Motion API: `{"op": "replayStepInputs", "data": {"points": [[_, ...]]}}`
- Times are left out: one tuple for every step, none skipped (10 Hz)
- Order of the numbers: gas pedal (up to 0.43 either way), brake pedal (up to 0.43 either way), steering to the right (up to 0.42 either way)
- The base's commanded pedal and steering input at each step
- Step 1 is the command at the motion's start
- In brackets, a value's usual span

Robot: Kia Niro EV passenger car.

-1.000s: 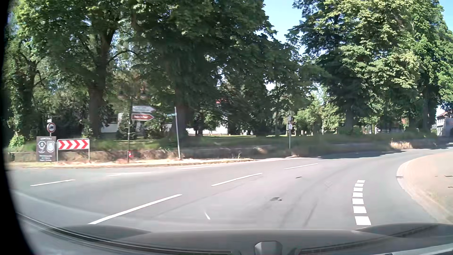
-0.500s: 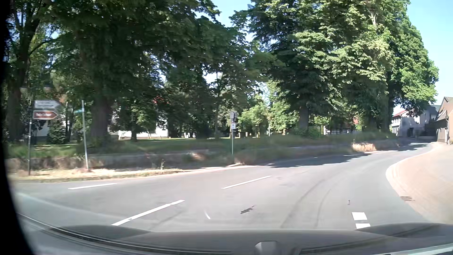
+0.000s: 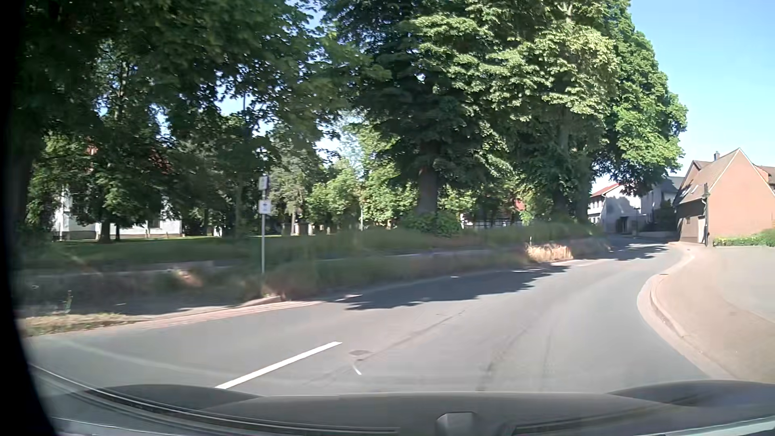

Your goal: Follow the waypoints while adhering to traffic rules and regulations

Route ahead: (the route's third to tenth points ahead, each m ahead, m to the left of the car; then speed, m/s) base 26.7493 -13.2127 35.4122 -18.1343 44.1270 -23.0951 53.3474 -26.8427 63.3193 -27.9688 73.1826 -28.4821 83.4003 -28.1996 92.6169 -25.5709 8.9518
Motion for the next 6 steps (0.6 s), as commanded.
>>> {"op": "replayStepInputs", "data": {"points": [[0.189, 0.006, 0.204], [0.189, 0.006, 0.202], [0.189, 0.006, 0.198], [0.189, 0.006, 0.194], [0.189, 0.006, 0.191], [0.189, 0.006, 0.188]]}}
